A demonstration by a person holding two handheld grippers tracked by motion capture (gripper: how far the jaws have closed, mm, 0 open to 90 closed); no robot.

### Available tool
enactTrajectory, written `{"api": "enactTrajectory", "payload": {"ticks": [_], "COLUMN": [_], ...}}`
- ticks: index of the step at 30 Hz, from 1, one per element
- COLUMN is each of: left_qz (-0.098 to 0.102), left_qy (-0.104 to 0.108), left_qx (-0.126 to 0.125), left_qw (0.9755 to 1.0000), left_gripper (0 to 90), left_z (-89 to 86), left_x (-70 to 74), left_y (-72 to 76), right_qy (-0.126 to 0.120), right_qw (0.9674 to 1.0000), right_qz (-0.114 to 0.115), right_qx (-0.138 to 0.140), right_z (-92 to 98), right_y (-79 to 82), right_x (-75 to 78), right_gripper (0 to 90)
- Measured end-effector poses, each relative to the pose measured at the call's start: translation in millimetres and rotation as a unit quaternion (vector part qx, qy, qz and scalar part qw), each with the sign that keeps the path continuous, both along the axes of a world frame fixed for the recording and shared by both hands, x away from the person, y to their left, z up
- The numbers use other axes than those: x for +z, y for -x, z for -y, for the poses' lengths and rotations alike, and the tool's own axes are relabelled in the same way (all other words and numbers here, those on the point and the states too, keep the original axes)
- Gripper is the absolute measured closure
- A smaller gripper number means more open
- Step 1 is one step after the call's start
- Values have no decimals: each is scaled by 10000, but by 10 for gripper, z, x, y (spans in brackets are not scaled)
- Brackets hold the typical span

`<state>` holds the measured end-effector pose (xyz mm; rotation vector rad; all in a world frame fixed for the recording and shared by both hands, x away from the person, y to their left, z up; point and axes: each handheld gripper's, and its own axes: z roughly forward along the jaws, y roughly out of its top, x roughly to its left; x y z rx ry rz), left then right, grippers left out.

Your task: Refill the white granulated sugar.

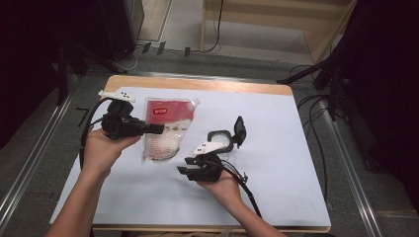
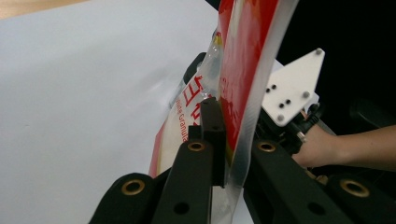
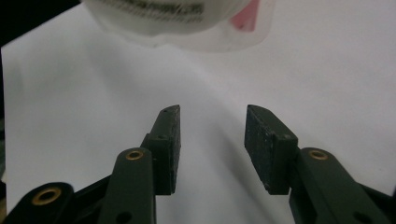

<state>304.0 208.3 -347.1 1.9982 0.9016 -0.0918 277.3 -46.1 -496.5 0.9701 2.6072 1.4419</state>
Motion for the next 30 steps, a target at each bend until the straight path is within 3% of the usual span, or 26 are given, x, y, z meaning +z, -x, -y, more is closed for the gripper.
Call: {"api": "enactTrajectory", "payload": {"ticks": [2, 9, 14, 25, 28, 30], "left_qz": [12, -35, -44, -179, -246, -315], "left_qy": [-30, -12, 107, 376, 389, 403], "left_qx": [-12, -129, -231, -475, -443, -406], "left_qw": [10000, 9999, 9997, 9980, 9980, 9979], "left_gripper": [900, 900, 900, 900, 900, 900], "left_z": [17, 94, 143, 208, 226, 222], "left_x": [-6, -1, 45, 150, 141, 108], "left_y": [7, 40, 90, 199, 201, 182], "right_qy": [-65, 70, 159, -128, -272, -274], "right_qw": [9999, 9995, 9991, 9969, 9968, 9961], "right_qz": [-38, 17, 103, 532, 560, 699], "right_qx": [-95, -310, -388, -566, -511, -456], "right_z": [-8, -26, -16, -10, -20, -45], "right_y": [-29, -75, -99, -39, -6, 44], "right_x": [-10, -64, -85, -58, -73, -70], "right_gripper": [576, 574, 597, 623, 624, 630]}}
